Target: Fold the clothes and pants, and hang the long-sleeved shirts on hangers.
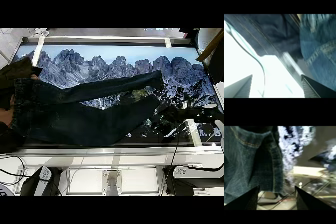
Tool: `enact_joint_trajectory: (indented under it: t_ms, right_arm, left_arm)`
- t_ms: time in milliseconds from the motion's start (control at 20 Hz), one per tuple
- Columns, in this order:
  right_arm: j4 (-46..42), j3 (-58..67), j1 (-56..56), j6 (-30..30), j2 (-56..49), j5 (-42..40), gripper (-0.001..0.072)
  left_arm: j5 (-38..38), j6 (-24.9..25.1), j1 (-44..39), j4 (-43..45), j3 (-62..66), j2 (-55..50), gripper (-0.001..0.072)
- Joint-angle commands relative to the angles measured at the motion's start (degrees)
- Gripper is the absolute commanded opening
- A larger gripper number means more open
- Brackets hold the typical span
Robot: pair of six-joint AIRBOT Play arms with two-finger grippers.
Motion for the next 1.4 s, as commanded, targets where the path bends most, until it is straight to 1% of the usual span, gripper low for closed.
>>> enact_joint_trajectory:
  t_ms: [0, 50, 100, 200, 250, 300, 350, 500, 550, 650, 750, 850, 950, 1050, 1200, 1350]
  right_arm:
    - [2.56, -2.34, 4.72, -2.4, -2.08, -4.46, 0.0481]
    - [2.56, -2.34, 6.6, -2.38, -2.45, -5.86, 0.0472]
    - [2.58, -2.34, 8.37, -2.38, -2.86, -6.64, 0.0445]
    - [2.78, -2.34, 10.97, -2.36, -3.45, -6.93, 0.0445]
    - [3.08, -2.27, 11.78, -2.36, -3.41, -6.43, 0.0398]
    - [3.63, -1.9, 11.87, -2.36, -3.39, -5.01, 0.0206]
    - [4.13, -1.33, 11.56, -2.34, -3.17, -3.19, 0.0034]
    - [2.47, 2.08, 8.2, -1.95, 0.17, 3.06, 0.0031]
    - [0.72, 3.78, 6.34, -0.63, 1.95, 5.25, 0.003]
    - [-6.03, 8.44, 1.57, 2.51, 6.34, 9.81, 0.0031]
    - [-13.86, 13.86, -3.69, 4.55, 10.6, 13.51, 0.003]
    - [-19.21, 19.08, -8.74, 4.87, 13.9, 13.66, 0.003]
    - [-21.7, 23.34, -13.99, 5.44, 15.04, 11.82, 0.003]
    - [-22.47, 25.66, -19.04, 7.76, 14.91, 8.74, 0.003]
    - [-23.3, 25.64, -24.55, 9.62, 14.67, 7.74, 0.003]
    - [-26.4, 23.56, -27.02, 9.57, 14.53, 8.76, 0.003]
  left_arm:
    - [-1.16, 1.36, 0.28, -3.72, -4.11, -0.57, 0.0706]
    - [-0.79, 2.21, 0.28, -3.72, -5.03, -0.55, 0.0706]
    - [-0.42, 3.02, 0.28, -3.72, -5.81, -0.57, 0.0705]
    - [0.24, 3.23, 0.28, -3.74, -7.26, -0.57, 0.0705]
    - [0.7, 3.26, 0.28, -3.74, -7.69, -0.57, 0.0705]
    - [0.98, 3.26, 0.28, -3.74, -7.82, -0.55, 0.0705]
    - [1.38, 3.23, 0.28, -3.74, -7.82, -0.55, 0.0705]
    - [1.77, 3.23, 0.28, -3.76, -7.82, -0.55, 0.0705]
    - [1.77, 3.23, 0.28, -3.76, -7.82, -0.55, 0.0705]
    - [2.1, 3.21, 0.28, -5.75, -7.82, -0.55, 0.0705]
    - [3.61, 3.23, 0.28, -11.37, -7.82, -0.55, 0.0705]
    - [6.29, 3.23, 0.28, -16.26, -7.82, -0.55, 0.0705]
    - [8.11, 3.21, 0.28, -17.49, -7.82, -0.57, 0.0705]
    - [8.66, 3.17, 0.28, -18.21, -7.85, -0.96, 0.0705]
    - [8.63, 3.23, 0.17, -26.4, -9.49, -2.93, 0.0705]
    - [9.35, 3.93, 0.17, -30.38, -14.19, -3.85, 0.0703]
